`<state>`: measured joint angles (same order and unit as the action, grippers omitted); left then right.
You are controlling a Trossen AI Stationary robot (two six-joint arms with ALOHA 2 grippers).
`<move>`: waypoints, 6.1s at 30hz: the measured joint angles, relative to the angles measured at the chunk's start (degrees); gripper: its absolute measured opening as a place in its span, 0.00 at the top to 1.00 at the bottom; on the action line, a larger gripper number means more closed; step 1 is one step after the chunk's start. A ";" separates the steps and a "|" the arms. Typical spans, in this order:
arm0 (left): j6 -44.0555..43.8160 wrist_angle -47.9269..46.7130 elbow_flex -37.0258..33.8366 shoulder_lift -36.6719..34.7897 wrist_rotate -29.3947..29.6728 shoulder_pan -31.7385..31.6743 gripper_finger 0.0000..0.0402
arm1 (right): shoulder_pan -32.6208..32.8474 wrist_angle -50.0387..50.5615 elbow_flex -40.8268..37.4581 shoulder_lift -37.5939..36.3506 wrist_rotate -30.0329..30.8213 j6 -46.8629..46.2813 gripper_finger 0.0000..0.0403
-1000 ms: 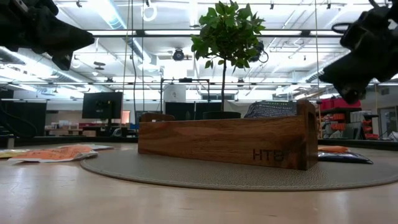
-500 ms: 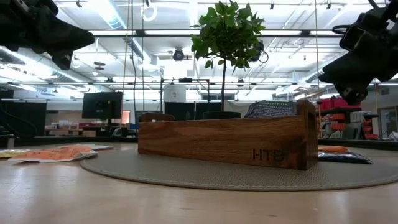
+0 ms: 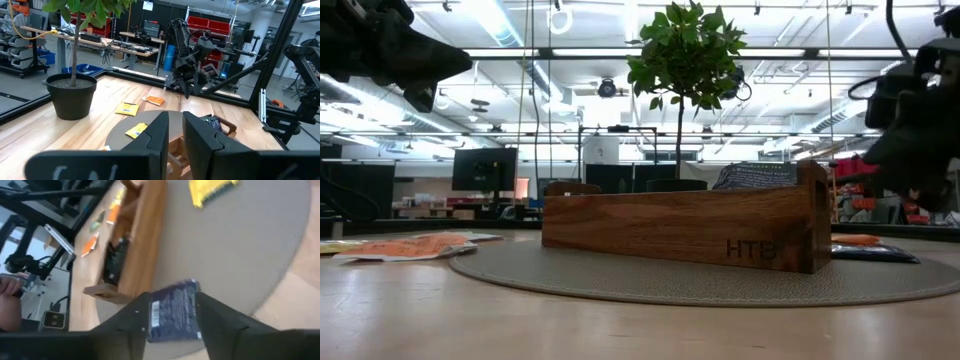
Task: Pick & Place Tea
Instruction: Put the black tea bag into the right section of the wooden organizer
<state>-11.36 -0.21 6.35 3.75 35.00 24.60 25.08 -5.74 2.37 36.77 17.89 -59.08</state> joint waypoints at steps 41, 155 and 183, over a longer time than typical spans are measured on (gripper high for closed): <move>-0.06 -0.06 0.00 0.00 -0.02 0.00 0.86 | -2.75 14.06 23.79 42.06 -9.04 7.64 0.46; -1.32 -0.46 0.02 -0.02 1.46 -0.04 0.86 | 4.55 28.81 36.74 47.68 5.22 19.49 0.87; -1.50 -0.91 0.02 0.00 1.46 -0.04 0.86 | 5.21 17.80 29.23 50.22 7.42 15.42 0.34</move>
<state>-12.86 -1.12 6.37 3.75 36.47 24.56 30.29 12.06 31.60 86.99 25.31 -43.66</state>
